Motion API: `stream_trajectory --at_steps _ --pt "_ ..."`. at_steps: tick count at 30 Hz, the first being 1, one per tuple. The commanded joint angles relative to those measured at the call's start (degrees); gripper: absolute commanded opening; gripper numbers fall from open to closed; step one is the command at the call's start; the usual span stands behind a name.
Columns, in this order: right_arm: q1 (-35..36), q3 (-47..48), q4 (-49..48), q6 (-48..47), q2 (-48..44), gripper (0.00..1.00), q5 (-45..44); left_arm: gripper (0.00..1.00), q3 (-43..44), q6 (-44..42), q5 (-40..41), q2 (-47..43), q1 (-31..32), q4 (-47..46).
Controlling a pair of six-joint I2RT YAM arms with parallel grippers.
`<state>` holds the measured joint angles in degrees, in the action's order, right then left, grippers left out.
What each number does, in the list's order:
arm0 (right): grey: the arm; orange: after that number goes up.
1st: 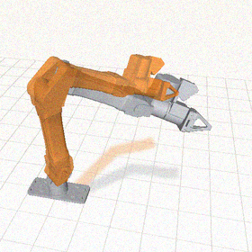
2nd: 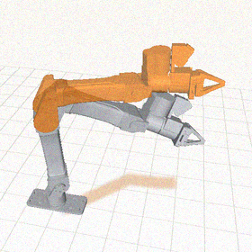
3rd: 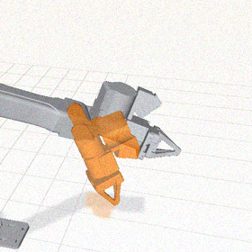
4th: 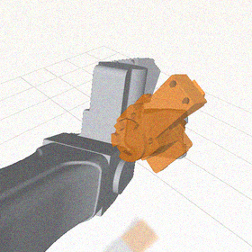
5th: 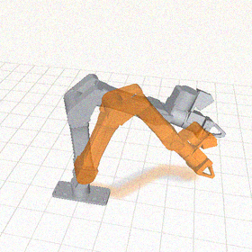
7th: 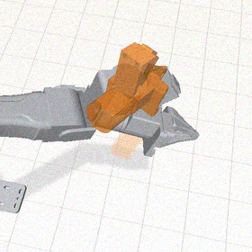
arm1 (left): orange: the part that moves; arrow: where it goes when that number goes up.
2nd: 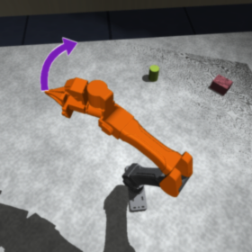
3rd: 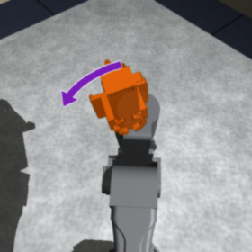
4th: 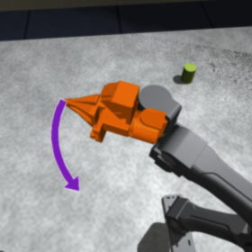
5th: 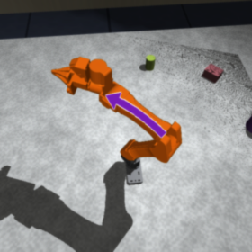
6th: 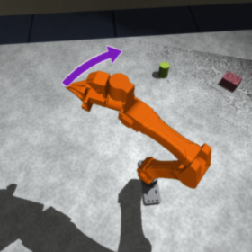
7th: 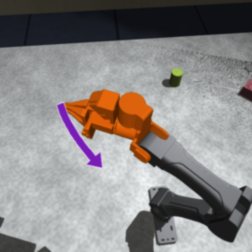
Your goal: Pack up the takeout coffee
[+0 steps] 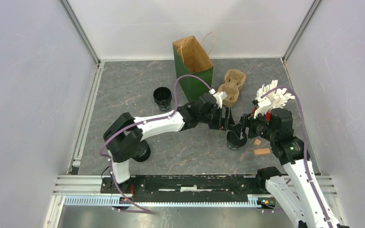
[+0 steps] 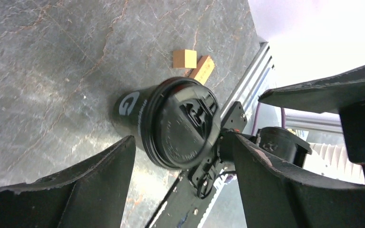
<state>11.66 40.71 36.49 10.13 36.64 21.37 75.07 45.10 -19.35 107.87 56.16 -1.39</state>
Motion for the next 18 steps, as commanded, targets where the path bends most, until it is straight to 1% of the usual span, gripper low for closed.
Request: stream_trajectory --at_steps 1,3,7,9,12,14,16,18 --pt "1.15 1.34 -0.98 1.01 -2.10 0.73 3.90 0.82 2.62 -1.63 5.48 -9.34 -1.16 6.03" --pt "1.47 -0.07 -1.38 1.57 -3.20 0.69 4.47 0.82 2.32 -1.90 8.97 -13.15 -1.55 9.05" --pt "2.33 -3.52 -3.17 2.54 -4.46 0.59 5.45 0.83 3.34 -4.42 16.68 -20.39 -2.87 16.78" --pt "3.30 -5.30 -5.07 3.84 -4.52 0.56 5.71 0.84 4.17 -6.21 22.07 -23.37 -3.57 21.67" --pt "5.98 -7.30 -7.63 5.43 -3.93 0.53 4.28 0.87 4.33 -9.58 28.06 -27.57 -5.14 27.93" --pt "8.57 -7.96 -9.44 6.40 -3.16 0.51 2.64 0.88 2.81 -10.60 29.62 -30.85 -6.84 29.83" --pt "12.16 -7.86 -11.08 7.45 -1.64 0.50 0.82 0.88 0.83 -11.45 28.78 -34.48 -8.59 31.09" --pt "16.49 -7.05 -11.90 7.94 0.60 0.50 -2.90 0.91 -0.80 -13.81 28.47 -38.31 -9.31 33.21"
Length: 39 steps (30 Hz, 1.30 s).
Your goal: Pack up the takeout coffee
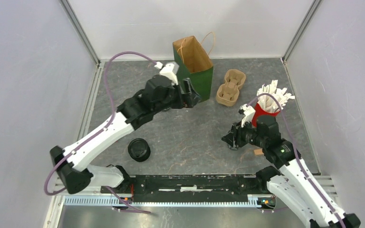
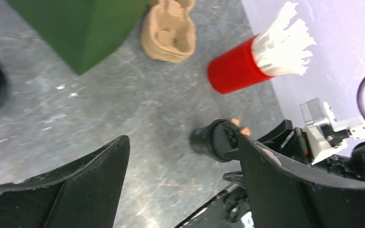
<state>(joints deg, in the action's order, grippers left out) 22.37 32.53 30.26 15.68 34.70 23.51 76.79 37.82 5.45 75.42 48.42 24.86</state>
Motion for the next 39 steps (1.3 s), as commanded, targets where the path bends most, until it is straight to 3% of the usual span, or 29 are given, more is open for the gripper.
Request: stream_trajectory --at_steps 1,5,13,19,25,39 --pt "8.01 1.56 -5.54 2.39 3.53 0.49 -7.13 0.92 -3.10 -7.80 4.04 -7.38 -1.58 8.01" --pt "15.46 1.56 -6.44 2.08 7.23 0.48 -12.92 0.99 -5.42 -9.74 8.94 -12.84 -1.65 13.62" --pt "26.54 -0.35 -7.69 1.33 17.48 0.48 -25.08 1.00 -9.04 -9.38 13.85 -15.04 -2.66 18.11" --pt "26.91 -0.58 -5.47 -0.47 22.03 0.50 -34.23 1.00 -11.40 -9.87 10.05 -15.49 -9.41 18.27" --pt "26.78 -0.89 -5.78 -1.31 24.68 0.51 -38.07 1.00 -12.94 -8.65 3.39 -14.26 -17.68 18.08" --pt "23.08 -2.43 -5.48 -3.76 22.29 0.51 -41.26 0.79 -8.82 -5.98 -7.75 -4.08 -34.29 12.19"
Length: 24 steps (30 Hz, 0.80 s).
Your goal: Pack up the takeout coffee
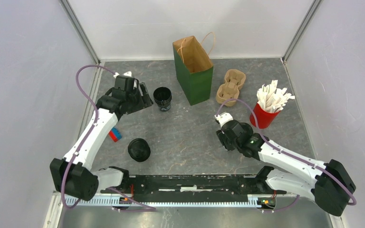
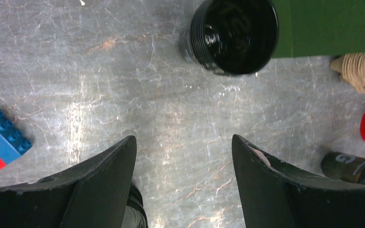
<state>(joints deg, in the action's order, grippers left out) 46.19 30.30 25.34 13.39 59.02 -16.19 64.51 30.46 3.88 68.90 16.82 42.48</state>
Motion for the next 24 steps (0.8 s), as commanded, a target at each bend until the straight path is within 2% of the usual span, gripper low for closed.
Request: stream_trajectory --at_steps 1,8,13,19,24 --pt "-0.80 -0.09 -0.64 -1.60 -2.35 0.51 -1.32 0.78 3.58 1.08 -7.69 3.00 -2.98 -6.94" --pt "-1.59 1.36 0.58 -2.43 -3.75 0.52 -2.36 0.70 5.07 1.23 -9.85 8.86 -3.20 -11.54" --pt "-1.55 2.34 -0.87 -3.26 -6.05 0.54 5.31 0.66 5.58 0.68 -9.85 13.15 -3.20 -12.70" --pt "-1.55 2.30 -6.07 -3.83 -7.69 0.63 18.18 0.61 7.69 -0.47 -10.15 16.48 -3.28 -13.59" --pt "-1.55 3.15 -9.05 -2.32 -9.84 0.74 20.13 0.52 9.35 -1.19 -9.64 18.39 -3.59 -13.47"
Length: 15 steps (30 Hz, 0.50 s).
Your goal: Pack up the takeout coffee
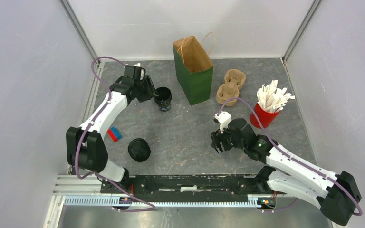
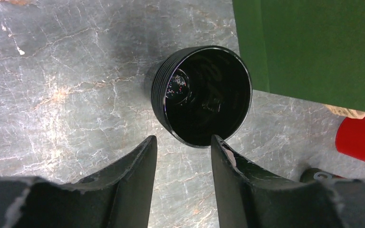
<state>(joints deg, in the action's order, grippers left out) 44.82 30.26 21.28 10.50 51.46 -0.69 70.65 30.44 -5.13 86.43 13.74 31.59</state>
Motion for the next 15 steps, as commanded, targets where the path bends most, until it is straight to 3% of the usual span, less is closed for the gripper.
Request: stream_trajectory --at_steps 1,7,15 --pt "-0.17 3.46 -5.47 0.58 -2.85 0.76 4.66 0.50 3.55 -1.35 -0.67 1.23 -0.62 -2.55" --pt "-0.18 4.00 -6.26 0.40 -4.63 0.98 3.71 0.39 6.51 -1.96 0.70 3.98 -1.09 -0.05" --pt "-0.20 4.04 -6.23 0.93 -5.64 0.98 2.55 0.39 7.89 -2.93 -0.37 7.14 -1.78 0.13"
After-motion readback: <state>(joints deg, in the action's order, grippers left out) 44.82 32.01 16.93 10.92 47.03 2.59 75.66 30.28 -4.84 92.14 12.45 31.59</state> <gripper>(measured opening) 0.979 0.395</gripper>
